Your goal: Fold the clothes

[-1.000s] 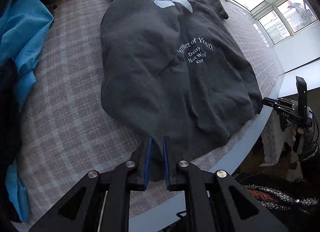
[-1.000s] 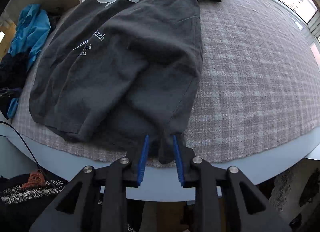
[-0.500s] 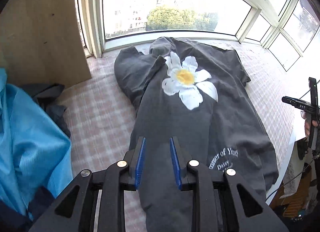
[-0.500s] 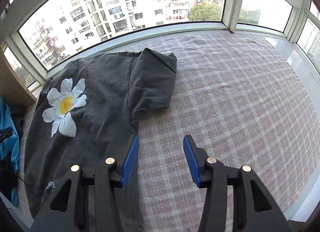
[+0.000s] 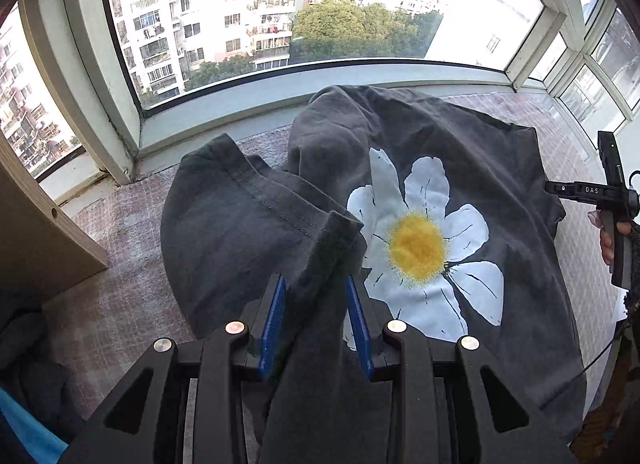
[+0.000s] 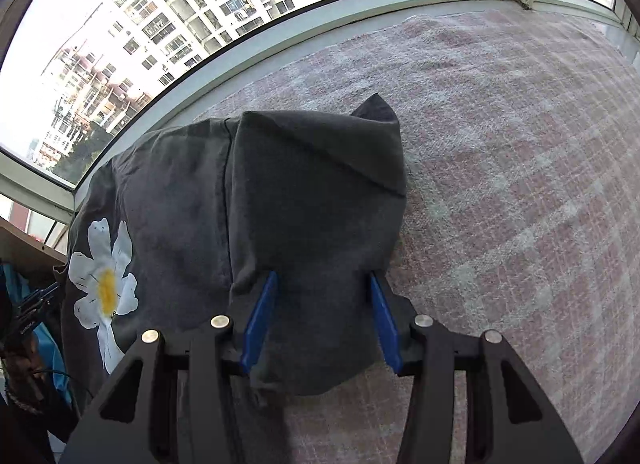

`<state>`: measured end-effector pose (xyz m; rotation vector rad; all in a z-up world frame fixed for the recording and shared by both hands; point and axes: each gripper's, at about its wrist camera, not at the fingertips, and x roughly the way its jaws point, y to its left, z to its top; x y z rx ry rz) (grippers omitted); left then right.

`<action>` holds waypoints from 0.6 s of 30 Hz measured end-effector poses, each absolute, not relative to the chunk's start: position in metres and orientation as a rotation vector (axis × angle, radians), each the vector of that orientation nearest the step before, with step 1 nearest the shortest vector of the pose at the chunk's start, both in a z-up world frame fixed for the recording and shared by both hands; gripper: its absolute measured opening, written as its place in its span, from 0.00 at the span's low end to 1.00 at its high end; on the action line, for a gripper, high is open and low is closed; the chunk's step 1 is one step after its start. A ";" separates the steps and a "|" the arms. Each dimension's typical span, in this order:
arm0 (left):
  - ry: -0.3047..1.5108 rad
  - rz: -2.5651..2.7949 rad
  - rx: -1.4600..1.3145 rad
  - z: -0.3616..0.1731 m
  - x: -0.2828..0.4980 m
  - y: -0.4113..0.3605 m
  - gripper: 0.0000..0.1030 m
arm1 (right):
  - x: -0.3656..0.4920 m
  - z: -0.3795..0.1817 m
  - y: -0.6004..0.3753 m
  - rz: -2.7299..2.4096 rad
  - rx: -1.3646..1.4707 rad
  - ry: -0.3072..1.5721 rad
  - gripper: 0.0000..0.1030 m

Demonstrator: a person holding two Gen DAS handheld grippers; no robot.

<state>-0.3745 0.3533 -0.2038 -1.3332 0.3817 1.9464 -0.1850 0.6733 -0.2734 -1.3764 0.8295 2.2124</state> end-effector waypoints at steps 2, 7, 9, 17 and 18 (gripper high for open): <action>0.381 1.973 -1.338 -0.206 -0.379 0.351 0.06 | -0.190 -0.270 0.665 2.240 -1.402 0.731 0.08; 0.429 2.191 -1.230 -0.185 -0.378 0.317 0.05 | -0.174 -0.247 0.660 2.247 -1.337 0.646 0.04; 0.474 2.319 -1.172 -0.172 -0.373 0.296 0.05 | -0.157 -0.231 0.665 2.237 -1.271 0.637 0.04; 0.721 2.540 -1.248 -0.189 -0.357 0.224 0.09 | -0.111 -0.240 0.688 1.945 -1.377 0.487 0.08; 0.720 2.517 -1.289 -0.196 -0.356 0.219 0.11 | -0.105 -0.237 0.690 1.937 -1.369 0.477 0.08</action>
